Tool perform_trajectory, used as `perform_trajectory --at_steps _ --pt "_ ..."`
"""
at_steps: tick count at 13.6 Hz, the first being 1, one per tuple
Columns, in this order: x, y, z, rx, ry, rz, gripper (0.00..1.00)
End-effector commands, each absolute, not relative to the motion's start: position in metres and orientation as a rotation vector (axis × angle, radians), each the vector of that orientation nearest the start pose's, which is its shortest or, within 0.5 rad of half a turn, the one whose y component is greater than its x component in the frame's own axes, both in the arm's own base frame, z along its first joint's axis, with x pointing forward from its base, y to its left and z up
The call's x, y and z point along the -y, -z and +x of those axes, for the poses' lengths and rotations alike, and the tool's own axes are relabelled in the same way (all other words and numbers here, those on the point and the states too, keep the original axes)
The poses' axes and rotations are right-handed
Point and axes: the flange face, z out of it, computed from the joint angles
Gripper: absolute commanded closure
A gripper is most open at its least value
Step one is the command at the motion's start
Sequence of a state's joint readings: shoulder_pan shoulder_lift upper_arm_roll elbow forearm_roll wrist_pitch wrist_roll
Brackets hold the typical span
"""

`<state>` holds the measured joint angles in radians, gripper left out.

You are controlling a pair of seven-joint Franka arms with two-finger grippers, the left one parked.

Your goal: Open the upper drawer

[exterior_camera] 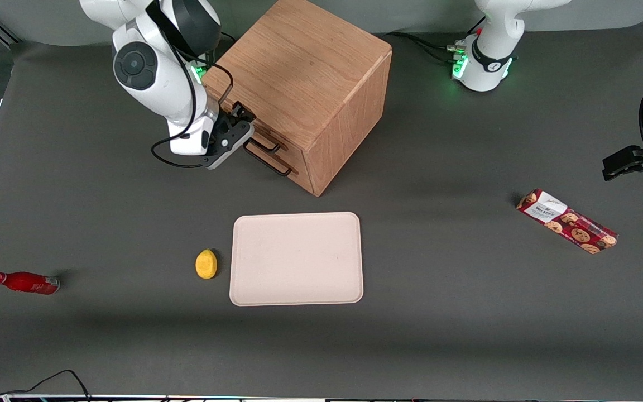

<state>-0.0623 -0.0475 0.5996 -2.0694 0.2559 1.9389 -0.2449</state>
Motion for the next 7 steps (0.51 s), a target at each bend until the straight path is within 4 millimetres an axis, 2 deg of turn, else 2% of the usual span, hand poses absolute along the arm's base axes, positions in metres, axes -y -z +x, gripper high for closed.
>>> perform_trajectory --at_steps 1,7 --pt "-0.285 -0.435 0.439 1.027 -0.157 -2.74 0.0" --pt "-0.283 -0.412 0.435 1.054 -0.119 -2.736 0.0"
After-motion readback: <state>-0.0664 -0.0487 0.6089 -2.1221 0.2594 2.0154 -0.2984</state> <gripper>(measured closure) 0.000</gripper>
